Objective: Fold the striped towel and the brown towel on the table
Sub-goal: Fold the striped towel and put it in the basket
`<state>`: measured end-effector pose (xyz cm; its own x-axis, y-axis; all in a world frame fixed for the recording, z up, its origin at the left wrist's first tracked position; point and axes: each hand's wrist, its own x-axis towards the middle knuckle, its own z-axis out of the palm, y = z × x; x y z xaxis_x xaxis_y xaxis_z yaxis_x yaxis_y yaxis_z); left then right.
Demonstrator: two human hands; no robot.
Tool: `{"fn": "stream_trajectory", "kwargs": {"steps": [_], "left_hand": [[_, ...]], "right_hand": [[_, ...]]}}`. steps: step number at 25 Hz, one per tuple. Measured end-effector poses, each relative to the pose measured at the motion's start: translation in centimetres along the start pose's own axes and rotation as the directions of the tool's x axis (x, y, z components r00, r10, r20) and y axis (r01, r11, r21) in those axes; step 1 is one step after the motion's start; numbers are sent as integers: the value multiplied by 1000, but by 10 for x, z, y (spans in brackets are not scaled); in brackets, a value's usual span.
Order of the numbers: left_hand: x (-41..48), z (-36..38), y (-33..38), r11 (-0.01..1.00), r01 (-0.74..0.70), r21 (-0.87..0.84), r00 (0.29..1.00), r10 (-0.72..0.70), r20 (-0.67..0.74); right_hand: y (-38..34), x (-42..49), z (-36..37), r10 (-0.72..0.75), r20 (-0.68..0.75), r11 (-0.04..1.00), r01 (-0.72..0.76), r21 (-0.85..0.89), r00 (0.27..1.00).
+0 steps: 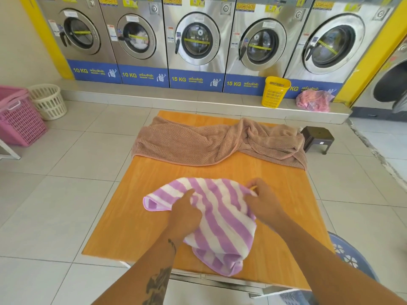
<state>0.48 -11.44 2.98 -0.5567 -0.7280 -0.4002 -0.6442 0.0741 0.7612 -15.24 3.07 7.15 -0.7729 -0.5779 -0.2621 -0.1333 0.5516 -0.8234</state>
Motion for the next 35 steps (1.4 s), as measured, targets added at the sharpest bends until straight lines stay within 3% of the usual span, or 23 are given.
{"fn": "stream_trajectory", "kwargs": {"steps": [2,5,8,10,14,17,20,24,27,32,35], "left_hand": [[6,-14,30,990,-112,-84,993,108,-52],[9,-37,87,932,-351,-87,934,342,-103],[4,-48,125,844,-532,66,836,536,-118],[8,-53,129,791,-589,165,796,603,-48],[25,-78,128,713,-582,390,789,612,60],[33,-89,142,652,-631,421,720,694,4],[35,-91,158,623,-645,442,647,754,-119],[35,-86,154,530,-610,589,562,813,-151],[41,-85,146,539,-572,618,566,805,-178],[42,-89,147,569,-581,582,562,798,-218],[35,-84,141,531,-644,551,537,827,-169]], "right_hand": [[-22,2,-16,-110,-92,990,117,80,990],[-53,3,-39,-264,-239,958,283,49,934],[-69,6,-55,-271,-208,955,289,62,940],[-73,8,-71,-238,-174,961,258,103,956],[-95,15,-127,-293,-347,956,282,-82,891],[-112,17,-155,-368,-393,924,283,-258,843],[-114,17,-154,-377,-333,910,278,-307,864],[-100,13,-147,-338,-163,909,277,-310,927],[-90,14,-150,-349,-61,867,297,-400,935],[-74,23,-153,-348,-131,855,256,-451,928],[-51,24,-125,-233,-30,863,193,-466,972]]}}
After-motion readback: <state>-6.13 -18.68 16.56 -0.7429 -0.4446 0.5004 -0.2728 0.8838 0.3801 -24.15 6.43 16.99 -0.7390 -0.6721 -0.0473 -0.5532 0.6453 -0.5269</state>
